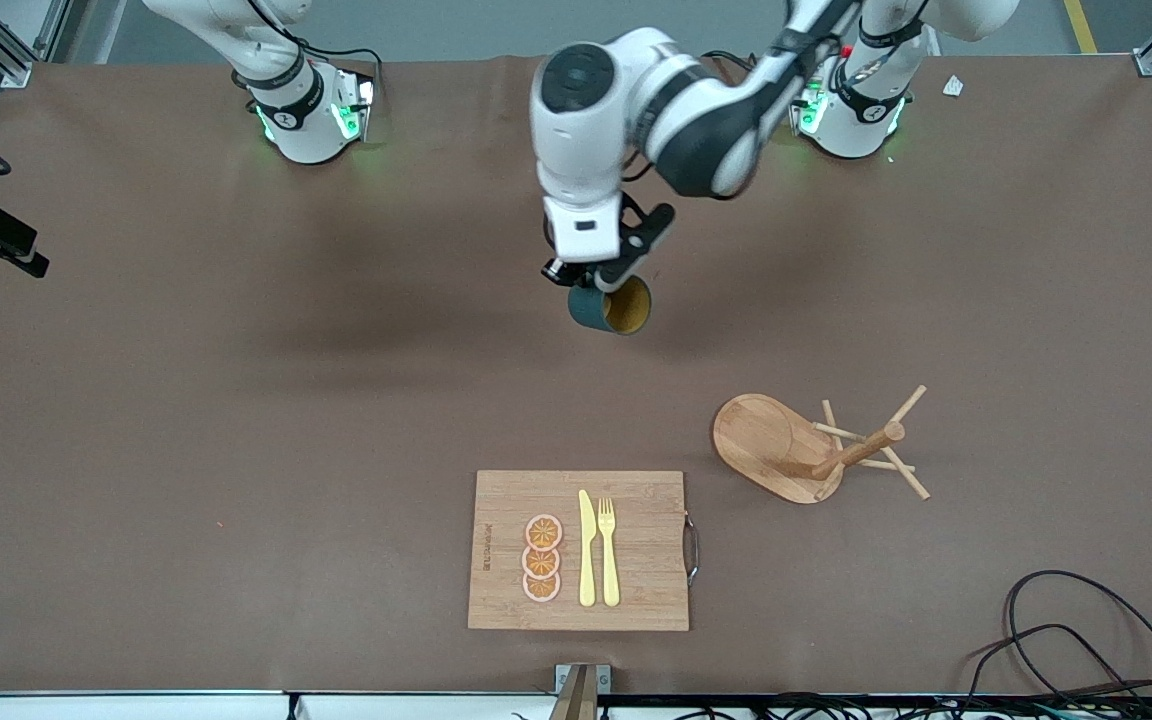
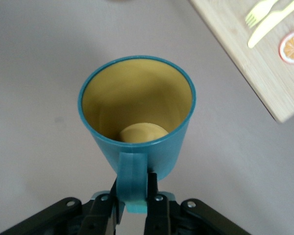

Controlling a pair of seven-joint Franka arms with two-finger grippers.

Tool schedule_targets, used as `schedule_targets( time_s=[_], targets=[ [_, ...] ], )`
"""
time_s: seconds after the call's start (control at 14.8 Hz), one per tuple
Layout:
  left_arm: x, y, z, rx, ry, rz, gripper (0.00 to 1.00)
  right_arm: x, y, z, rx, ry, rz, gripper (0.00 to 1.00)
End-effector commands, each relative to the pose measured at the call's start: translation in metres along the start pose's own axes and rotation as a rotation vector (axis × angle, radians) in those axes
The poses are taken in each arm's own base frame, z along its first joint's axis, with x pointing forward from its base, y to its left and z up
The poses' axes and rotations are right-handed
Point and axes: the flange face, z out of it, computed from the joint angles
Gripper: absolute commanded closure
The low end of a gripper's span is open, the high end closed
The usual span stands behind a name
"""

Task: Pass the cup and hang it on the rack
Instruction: 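Carry the mug with the left gripper onto a peg of the wooden rack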

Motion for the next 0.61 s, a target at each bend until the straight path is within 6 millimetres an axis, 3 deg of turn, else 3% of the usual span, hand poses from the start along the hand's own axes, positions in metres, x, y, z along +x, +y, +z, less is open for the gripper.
schedule_targets(
  time_s=[0.0,0.34,0.54],
  targets=[
    [0.059,-0.011,-0.044,-0.066,-0.172,-0.023,1.00,-0.002,0.001,-0.005,-0.013,-0.004,-0.011,0.00],
    [0.174,-0.025,-0.070,-0.143,-0.422,-0.031,0.99,-0.002,0.000,-0.003,-0.014,-0.015,-0.011,0.00],
    [0.258,-0.054,-0.071,-0.198,-0.587,0.018,0.99,-0.004,0.000,-0.003,-0.013,-0.022,-0.011,0.00]
  ],
)
